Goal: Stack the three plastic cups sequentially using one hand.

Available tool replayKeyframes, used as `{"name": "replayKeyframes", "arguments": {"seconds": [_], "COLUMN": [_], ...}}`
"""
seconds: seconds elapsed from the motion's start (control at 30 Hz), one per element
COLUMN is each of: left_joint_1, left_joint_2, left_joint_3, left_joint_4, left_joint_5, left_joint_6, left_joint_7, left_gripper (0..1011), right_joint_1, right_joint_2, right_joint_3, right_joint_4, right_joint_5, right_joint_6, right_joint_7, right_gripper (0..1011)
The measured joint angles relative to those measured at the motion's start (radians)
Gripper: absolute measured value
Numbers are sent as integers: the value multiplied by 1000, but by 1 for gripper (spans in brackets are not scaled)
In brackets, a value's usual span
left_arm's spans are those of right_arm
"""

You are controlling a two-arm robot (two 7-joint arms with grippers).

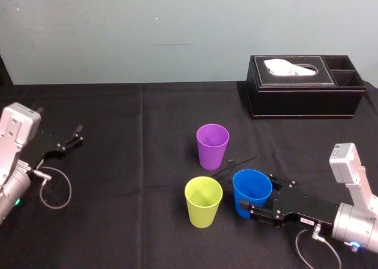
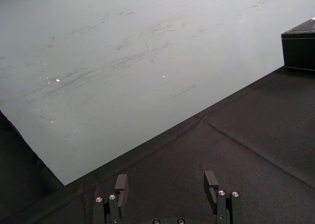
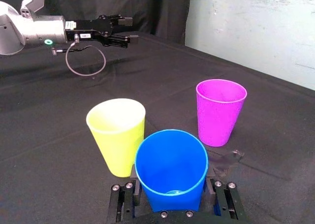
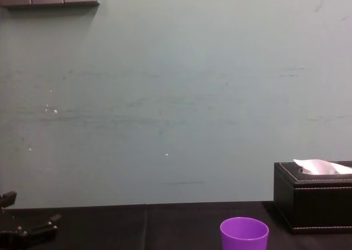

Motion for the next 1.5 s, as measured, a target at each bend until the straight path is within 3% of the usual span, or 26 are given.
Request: {"name": "replayKeyframes", "arguments": {"seconds": [0.4,0.83,1.2,1.5], "left_joint_1": [0,0,0,0], "left_joint_2": [0,0,0,0], "left_joint_3": [0,0,0,0], "left_joint_4": [0,0,0,0], "left_joint_5": [0,0,0,0], "left_joint_6": [0,0,0,0], "left_joint_7": [0,0,0,0], "left_gripper": [1010,1010,1010,1010], "right_joint_1": [-5,-35,17,66], "right_joint_2": [2,70,112,99], "right_joint_3": [5,67,73,58], "right_joint_4": [-6,-131,-198,-207], "right_joint_5": [8,96,127,141], "right_joint_6": [4,104,200,226], "right_joint_7": [0,-12,-45,-62], "right_gripper": [735,735,735,735]}}
